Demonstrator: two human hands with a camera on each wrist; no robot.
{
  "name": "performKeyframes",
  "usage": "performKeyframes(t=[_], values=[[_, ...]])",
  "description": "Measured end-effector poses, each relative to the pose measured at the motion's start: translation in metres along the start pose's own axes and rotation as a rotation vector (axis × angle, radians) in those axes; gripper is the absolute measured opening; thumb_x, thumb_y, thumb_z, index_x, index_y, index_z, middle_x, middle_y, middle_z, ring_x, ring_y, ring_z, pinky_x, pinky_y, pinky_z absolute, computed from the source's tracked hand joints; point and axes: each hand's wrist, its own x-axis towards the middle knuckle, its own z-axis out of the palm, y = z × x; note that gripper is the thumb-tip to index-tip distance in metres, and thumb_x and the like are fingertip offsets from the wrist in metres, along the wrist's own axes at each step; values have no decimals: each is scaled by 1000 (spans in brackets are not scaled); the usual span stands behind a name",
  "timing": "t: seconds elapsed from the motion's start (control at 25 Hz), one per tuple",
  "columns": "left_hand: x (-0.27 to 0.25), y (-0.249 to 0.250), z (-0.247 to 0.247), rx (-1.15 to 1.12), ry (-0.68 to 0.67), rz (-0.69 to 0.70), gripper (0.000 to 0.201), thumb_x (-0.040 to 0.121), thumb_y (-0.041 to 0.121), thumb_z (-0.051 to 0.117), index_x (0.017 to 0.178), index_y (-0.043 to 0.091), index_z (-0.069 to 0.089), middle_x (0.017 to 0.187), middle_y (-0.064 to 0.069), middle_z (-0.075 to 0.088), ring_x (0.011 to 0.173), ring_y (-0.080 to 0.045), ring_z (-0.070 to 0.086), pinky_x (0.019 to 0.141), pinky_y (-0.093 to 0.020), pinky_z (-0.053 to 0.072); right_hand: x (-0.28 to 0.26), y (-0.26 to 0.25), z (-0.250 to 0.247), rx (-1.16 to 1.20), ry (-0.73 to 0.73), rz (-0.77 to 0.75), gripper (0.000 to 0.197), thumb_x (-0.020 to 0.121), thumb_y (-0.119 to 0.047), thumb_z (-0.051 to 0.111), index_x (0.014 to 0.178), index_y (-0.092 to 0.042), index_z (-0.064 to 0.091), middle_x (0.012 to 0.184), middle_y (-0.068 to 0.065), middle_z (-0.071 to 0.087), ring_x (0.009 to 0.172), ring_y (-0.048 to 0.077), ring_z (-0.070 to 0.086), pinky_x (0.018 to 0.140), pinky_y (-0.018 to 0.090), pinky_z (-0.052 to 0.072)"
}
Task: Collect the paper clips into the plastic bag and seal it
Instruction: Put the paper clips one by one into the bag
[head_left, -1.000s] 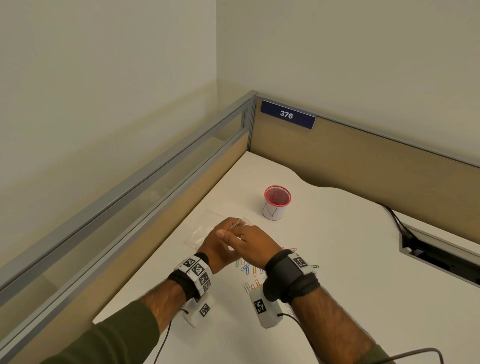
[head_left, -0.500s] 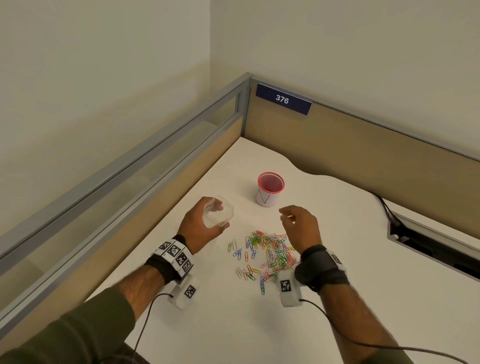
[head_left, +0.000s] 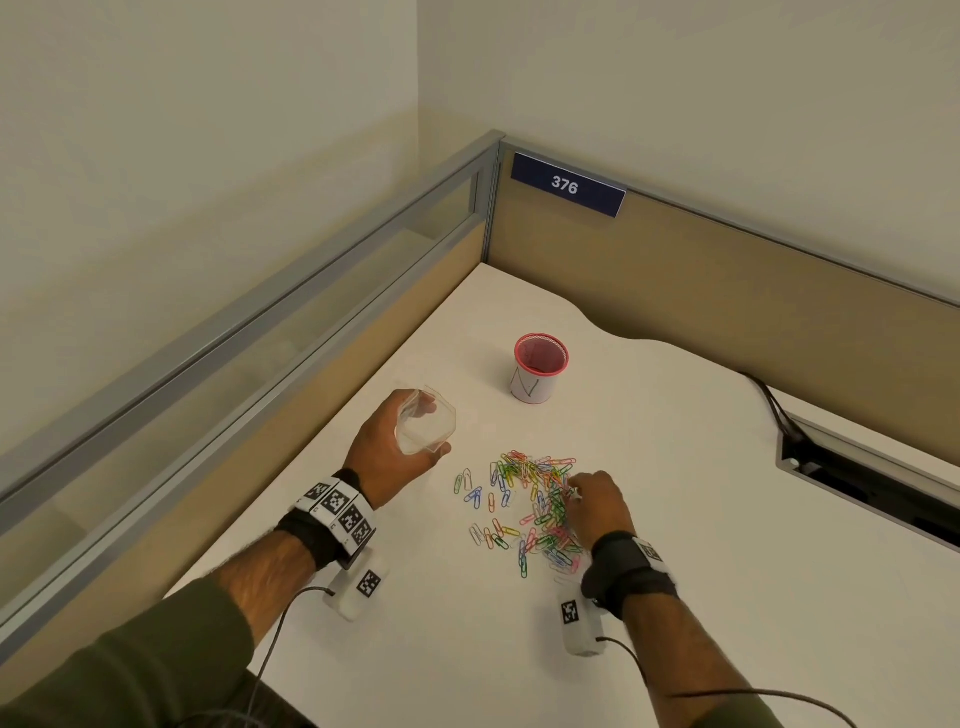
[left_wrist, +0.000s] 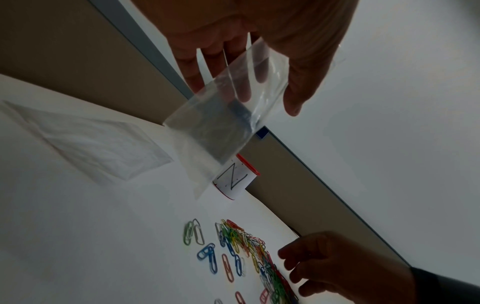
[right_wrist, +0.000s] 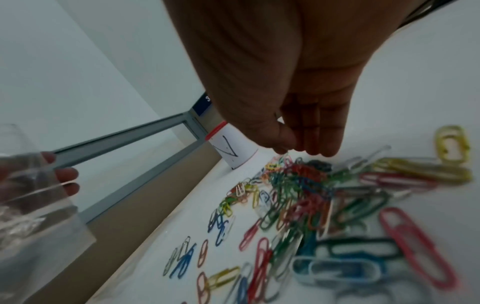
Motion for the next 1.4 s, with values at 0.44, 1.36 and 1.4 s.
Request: performKeyframes(t=[0.44, 1.36, 1.4], values=[[-4, 0, 3, 6, -29, 4, 50, 74, 20, 85, 113, 23, 54, 109, 9, 62, 111, -10, 58, 98, -27, 45, -19, 1, 14, -195, -54, -77, 44, 85, -41, 61, 123, -19, 55, 122, 9, 48, 114, 29, 50, 91, 41, 51], [5, -3, 20, 7, -62, -23, 51, 74, 25, 83, 115, 26, 53, 112, 11, 62, 114, -12, 59, 104, -40, 47, 0, -31, 4, -76, 64, -186, 19, 90, -7, 50, 92, -10, 69, 100, 10, 70, 89, 26, 65, 83, 33, 54], [6, -3, 21, 9, -63, -22, 51, 74, 25, 83, 114, 27, 52, 112, 11, 62, 114, -12, 59, 104, -39, 47, -1, -33, -4, 7, 85, -176, 17, 89, -7, 54, 88, -10, 70, 96, 9, 72, 87, 24, 66, 82, 35, 55]])
